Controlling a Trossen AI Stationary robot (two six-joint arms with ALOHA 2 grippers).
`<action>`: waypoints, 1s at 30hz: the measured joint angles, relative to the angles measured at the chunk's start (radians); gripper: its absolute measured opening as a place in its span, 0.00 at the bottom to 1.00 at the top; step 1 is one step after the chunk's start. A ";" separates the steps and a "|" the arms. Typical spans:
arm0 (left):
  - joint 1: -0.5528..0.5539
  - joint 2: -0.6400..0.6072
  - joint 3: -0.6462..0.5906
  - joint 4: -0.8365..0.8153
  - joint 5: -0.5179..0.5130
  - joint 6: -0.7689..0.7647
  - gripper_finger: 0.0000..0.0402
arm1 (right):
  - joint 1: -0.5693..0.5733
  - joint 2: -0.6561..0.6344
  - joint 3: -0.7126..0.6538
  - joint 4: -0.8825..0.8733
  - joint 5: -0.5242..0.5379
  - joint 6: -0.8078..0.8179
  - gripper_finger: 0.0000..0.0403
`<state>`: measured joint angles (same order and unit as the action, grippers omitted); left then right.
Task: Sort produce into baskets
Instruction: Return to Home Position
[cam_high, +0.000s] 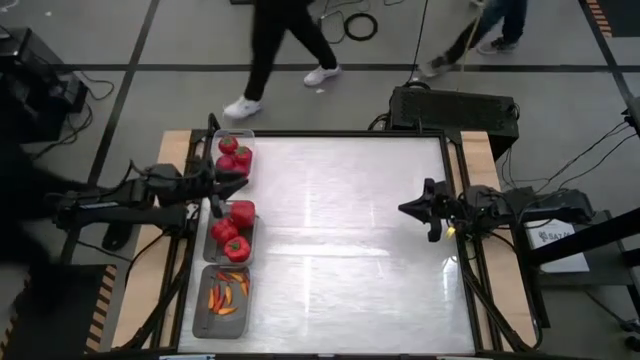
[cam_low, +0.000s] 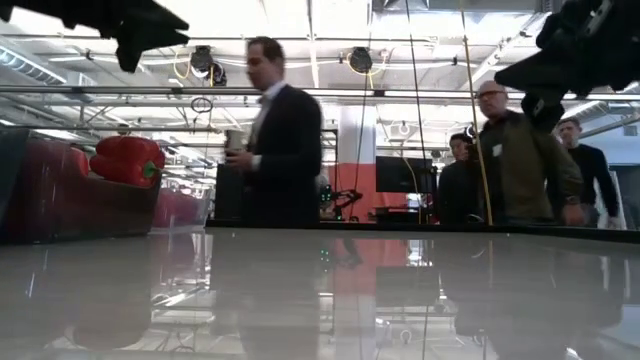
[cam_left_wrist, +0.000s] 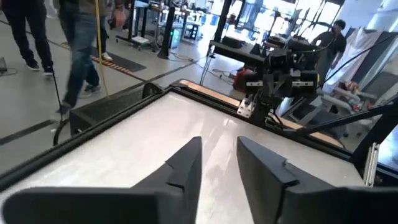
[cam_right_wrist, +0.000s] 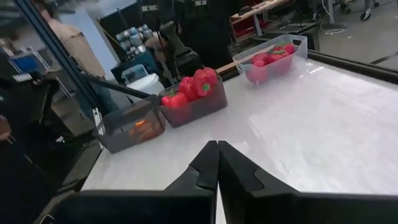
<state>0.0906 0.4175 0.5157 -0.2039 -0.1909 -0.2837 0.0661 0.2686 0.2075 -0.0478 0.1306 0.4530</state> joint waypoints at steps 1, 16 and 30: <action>0.000 -0.014 -0.020 0.012 0.001 -0.006 0.25 | 0.000 -0.003 -0.017 0.019 0.000 0.006 0.00; 0.000 -0.237 -0.273 0.134 0.067 -0.104 0.02 | 0.000 -0.014 -0.106 0.036 -0.035 0.044 0.00; 0.000 -0.271 -0.440 0.288 0.065 -0.182 0.03 | 0.000 -0.014 -0.194 0.123 -0.058 0.054 0.00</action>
<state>0.0906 0.1463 0.0759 0.0836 -0.1260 -0.4660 0.0658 0.2546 0.0139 0.0748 0.0725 0.5075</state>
